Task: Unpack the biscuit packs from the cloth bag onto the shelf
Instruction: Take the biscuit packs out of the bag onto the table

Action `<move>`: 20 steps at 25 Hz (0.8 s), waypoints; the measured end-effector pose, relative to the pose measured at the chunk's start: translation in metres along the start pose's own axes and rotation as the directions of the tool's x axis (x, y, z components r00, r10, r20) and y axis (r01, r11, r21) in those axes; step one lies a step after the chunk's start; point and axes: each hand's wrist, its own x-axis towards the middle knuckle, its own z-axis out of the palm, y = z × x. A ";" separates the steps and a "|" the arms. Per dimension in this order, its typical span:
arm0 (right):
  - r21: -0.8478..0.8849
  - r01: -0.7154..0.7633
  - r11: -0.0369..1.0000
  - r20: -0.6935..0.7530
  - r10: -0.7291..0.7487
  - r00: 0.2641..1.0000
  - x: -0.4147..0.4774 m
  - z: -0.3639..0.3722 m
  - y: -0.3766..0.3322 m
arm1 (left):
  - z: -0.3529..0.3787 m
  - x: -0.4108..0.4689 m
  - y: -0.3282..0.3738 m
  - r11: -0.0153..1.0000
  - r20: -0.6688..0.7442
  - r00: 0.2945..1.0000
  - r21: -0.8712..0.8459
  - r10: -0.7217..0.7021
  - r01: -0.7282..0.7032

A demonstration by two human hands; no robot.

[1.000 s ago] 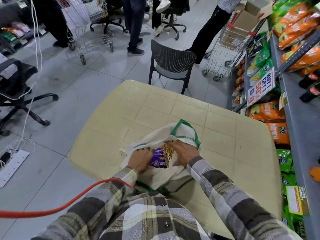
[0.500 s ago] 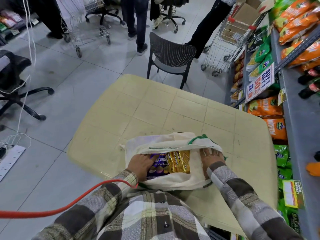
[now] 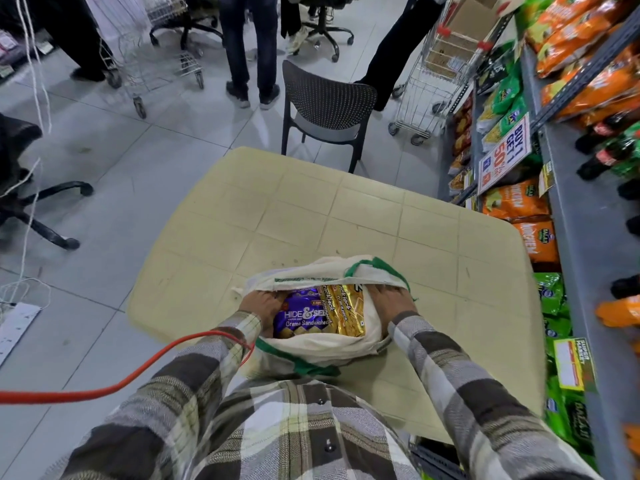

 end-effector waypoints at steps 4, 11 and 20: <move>0.013 0.041 0.999 -0.003 -0.040 0.999 -0.001 0.006 0.006 | 0.004 0.001 -0.005 0.997 0.028 0.999 -0.066 0.041 -0.039; -0.004 0.112 0.994 0.180 -0.109 0.977 0.005 -0.055 -0.009 | -0.002 0.003 0.009 0.995 -0.058 0.994 0.034 -0.089 0.091; 0.402 0.247 0.882 0.110 -0.315 0.943 0.005 -0.046 -0.077 | -0.010 0.015 0.001 0.989 0.099 0.984 0.014 -0.147 0.147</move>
